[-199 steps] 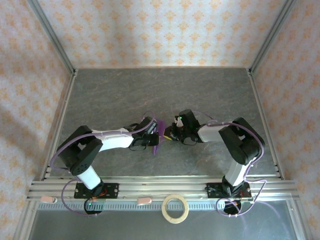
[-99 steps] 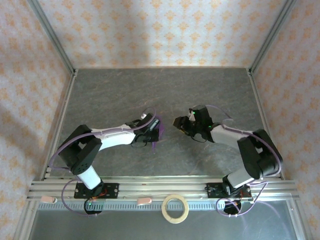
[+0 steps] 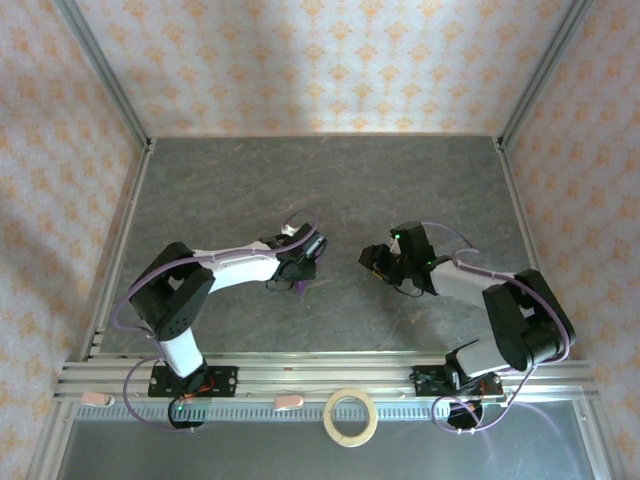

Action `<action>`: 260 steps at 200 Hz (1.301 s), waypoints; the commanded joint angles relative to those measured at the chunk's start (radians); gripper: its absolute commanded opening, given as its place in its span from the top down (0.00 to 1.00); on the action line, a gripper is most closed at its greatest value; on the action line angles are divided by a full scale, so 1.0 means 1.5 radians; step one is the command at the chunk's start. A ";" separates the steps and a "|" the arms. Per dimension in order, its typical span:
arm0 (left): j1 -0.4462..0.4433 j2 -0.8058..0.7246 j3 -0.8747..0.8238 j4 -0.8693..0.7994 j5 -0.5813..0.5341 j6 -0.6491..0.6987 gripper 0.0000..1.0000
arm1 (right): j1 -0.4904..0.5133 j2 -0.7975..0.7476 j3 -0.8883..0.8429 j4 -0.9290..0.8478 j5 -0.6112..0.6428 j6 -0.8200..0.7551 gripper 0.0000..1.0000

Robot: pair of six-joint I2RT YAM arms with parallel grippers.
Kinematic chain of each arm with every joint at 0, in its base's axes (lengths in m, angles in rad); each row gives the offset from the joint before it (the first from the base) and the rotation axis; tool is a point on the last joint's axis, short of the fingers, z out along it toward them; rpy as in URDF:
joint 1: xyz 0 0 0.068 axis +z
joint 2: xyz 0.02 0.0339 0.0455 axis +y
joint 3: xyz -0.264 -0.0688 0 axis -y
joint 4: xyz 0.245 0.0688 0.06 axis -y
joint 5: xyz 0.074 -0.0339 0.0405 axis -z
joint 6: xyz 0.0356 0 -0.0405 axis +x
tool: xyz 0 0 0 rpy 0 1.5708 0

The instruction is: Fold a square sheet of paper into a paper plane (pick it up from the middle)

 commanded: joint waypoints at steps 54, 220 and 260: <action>-0.005 0.018 -0.008 -0.022 -0.021 -0.004 0.86 | -0.002 -0.002 0.000 0.010 0.001 -0.003 0.50; -0.033 -0.019 -0.011 -0.043 -0.064 -0.052 0.54 | -0.002 -0.070 0.040 -0.060 0.114 -0.052 0.48; -0.035 -0.095 0.010 -0.044 -0.078 -0.078 0.48 | -0.007 -0.147 0.069 -0.151 0.334 -0.115 0.37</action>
